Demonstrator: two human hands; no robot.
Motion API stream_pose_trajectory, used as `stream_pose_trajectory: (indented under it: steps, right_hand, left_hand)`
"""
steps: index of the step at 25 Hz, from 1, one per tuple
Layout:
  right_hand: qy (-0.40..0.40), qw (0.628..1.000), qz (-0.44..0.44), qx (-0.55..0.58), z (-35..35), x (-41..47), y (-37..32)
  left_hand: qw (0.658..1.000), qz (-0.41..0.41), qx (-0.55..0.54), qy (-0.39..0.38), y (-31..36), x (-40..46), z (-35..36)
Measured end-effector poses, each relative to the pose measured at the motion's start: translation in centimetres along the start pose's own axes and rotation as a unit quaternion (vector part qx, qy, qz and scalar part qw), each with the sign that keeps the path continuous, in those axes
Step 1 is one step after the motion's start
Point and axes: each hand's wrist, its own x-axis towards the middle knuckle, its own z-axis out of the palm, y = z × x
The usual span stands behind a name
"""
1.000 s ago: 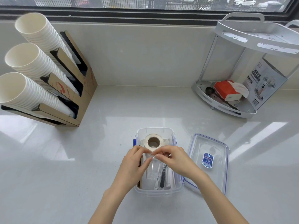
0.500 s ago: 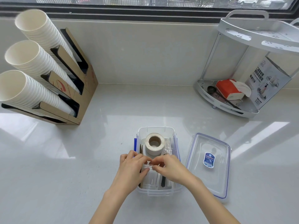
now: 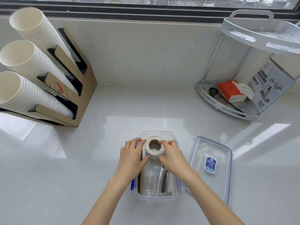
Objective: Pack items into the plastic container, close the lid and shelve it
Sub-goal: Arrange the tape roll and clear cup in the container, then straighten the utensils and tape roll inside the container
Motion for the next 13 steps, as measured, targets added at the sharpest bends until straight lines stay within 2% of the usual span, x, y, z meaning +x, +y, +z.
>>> stream_pose_trajectory:
  steps: [6, 13]
  right_hand:
    - [-0.002, 1.000, 0.016, 0.018, 1.2, 1.3, -0.1]
    - [-0.016, 0.998, 0.000, 0.065, 1.3, 1.4, 0.3]
  left_hand:
    - [0.996, 0.024, 0.046, -0.066, -0.5, 0.9, 0.6]
    - [0.998, 0.024, 0.027, -0.057, -0.5, 1.2, 0.8]
